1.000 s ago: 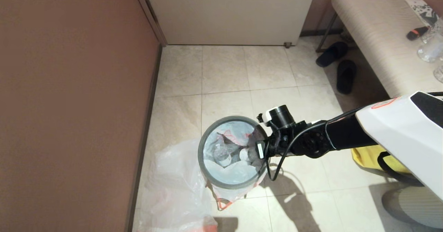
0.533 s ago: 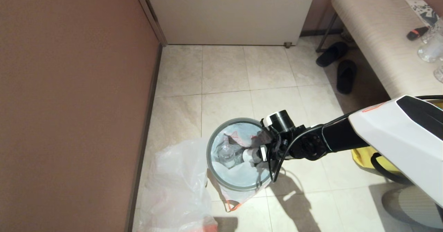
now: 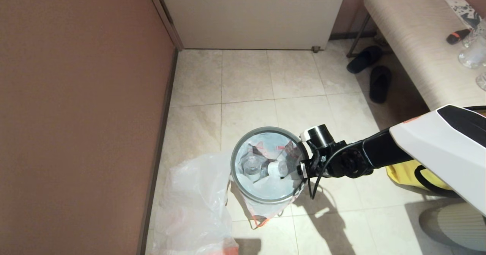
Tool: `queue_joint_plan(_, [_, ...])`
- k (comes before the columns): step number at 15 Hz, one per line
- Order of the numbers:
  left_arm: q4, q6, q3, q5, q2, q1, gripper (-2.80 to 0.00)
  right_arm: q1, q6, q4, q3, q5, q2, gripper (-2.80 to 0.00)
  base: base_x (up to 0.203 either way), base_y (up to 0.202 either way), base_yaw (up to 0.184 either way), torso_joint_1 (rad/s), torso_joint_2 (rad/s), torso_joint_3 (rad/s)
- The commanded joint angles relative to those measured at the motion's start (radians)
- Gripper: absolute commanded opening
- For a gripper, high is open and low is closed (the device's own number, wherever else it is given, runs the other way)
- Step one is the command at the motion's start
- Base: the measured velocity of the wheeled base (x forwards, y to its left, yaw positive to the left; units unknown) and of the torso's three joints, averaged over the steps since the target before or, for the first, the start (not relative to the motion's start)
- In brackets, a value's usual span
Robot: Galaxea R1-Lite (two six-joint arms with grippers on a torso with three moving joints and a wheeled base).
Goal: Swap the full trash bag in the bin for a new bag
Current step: Place the trash can ring on the floor
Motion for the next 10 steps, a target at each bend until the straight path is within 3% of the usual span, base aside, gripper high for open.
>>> queue_joint_plan(1, [0.000, 0.000, 0.000, 0.000, 0.001, 0.000, -2.80, -0.012, 0.001, -0.056, 0.045, -0.005, -0.032, 0.00, 0.000, 0.000, 0.000, 0.000, 0.00, 0.000])
queue_joint_plan(10, [0.000, 0.000, 0.000, 0.000, 0.001, 0.000, -2.80, 0.019, -0.021, -0.116, 0.047, -0.032, -0.091, 0.00, 0.000, 0.000, 0.000, 0.000, 0.00, 0.000])
